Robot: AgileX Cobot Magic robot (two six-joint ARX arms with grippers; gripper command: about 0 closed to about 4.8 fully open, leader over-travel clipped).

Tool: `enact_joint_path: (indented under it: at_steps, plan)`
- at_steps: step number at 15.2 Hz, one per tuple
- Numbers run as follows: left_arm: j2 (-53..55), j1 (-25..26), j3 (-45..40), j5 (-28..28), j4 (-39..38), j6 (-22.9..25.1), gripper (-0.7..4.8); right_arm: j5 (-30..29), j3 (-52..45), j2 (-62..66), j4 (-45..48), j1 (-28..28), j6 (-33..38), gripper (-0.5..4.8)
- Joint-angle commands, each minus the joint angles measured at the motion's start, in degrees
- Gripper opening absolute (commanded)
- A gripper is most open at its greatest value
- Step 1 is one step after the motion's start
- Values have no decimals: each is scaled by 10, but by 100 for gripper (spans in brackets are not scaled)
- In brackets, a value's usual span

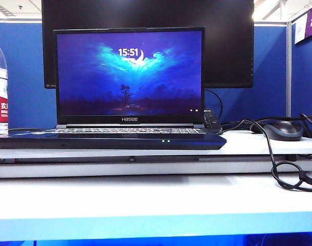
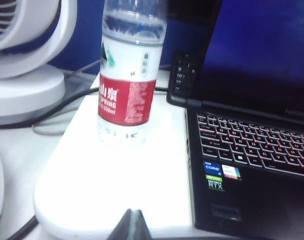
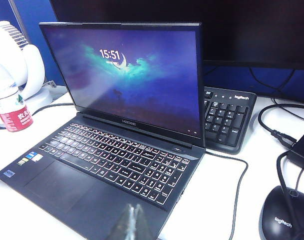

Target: Open the lid of the black laptop.

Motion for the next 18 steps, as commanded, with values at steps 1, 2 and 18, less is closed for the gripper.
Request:
enact_joint_path:
  at_steps: [1, 2, 18]
  plan:
    - [-1, 0, 0, -2, 13, 9, -5, -1, 2, -1, 6, 0, 0, -1]
    - [-1, 0, 0, -1, 13, 13, -5, -1, 2, -1, 6, 0, 0, -1]
    - [-1, 0, 0, 0, 7, 21, -5, -1, 2, -1, 6, 0, 0, -1]
